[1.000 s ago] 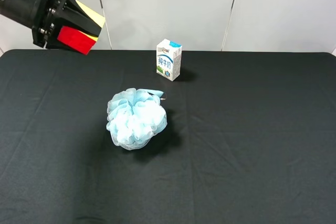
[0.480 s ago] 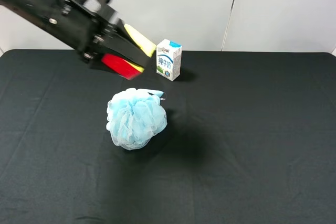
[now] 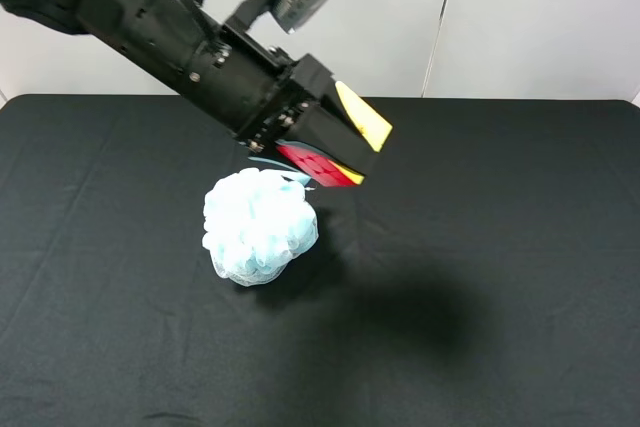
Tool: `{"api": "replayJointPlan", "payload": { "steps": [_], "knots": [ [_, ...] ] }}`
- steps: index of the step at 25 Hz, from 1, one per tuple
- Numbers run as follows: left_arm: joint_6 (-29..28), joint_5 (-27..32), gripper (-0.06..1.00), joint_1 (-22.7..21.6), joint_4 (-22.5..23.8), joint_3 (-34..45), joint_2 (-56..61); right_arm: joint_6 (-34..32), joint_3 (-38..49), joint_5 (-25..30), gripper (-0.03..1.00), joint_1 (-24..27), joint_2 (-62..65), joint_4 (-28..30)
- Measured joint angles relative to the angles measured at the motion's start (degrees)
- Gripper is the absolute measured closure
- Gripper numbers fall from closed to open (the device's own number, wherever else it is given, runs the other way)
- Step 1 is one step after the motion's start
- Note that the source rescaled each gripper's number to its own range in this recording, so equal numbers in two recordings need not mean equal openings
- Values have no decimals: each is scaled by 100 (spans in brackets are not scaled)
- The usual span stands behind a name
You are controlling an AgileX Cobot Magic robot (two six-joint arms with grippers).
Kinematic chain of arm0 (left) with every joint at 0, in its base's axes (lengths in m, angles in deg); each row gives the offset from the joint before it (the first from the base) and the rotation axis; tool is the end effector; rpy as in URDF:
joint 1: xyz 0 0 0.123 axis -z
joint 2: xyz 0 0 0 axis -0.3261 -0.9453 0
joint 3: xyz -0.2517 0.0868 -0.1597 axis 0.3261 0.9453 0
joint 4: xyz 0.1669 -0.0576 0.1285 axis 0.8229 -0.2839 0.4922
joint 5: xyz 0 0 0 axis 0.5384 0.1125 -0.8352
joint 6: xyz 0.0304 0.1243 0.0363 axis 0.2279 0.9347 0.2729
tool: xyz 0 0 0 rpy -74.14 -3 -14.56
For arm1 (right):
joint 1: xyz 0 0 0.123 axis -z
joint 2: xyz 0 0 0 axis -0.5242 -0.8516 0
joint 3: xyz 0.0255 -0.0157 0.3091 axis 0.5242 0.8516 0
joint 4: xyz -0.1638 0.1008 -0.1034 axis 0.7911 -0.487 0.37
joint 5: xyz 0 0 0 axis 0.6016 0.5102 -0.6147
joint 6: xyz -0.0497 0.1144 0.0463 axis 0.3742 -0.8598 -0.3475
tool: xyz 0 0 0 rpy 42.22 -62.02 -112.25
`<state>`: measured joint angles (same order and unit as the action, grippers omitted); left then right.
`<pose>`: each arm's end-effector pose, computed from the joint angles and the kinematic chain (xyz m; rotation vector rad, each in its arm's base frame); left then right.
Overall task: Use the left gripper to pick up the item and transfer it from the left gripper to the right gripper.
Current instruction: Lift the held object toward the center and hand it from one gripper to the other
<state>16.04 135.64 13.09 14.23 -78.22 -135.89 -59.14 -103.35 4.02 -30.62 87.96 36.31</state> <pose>0.2386 -0.2517 0.2562 0.8707 2.4823 -1.1498 -0.0192 0.0104 0.2469 -0.0092 2.0067 0.0787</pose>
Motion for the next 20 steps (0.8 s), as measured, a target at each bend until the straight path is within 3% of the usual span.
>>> {"api": "replayJointPlan", "payload": {
  "steps": [4,8,15,20],
  "knots": [
    [145,-14,94,157,-453,31,-213,501,-203,-30,-3,-58,-638,-577],
    [398,-7,94,215,-947,37,-355,670,-617,-176,-3,-442,-1242,-728],
    [671,25,94,221,-1280,37,-369,985,-1099,-382,-3,-2031,-2316,-744],
    [677,70,94,221,-1295,37,-369,1057,-1406,-637,-3,-3161,-3310,-261]
  ]
}}
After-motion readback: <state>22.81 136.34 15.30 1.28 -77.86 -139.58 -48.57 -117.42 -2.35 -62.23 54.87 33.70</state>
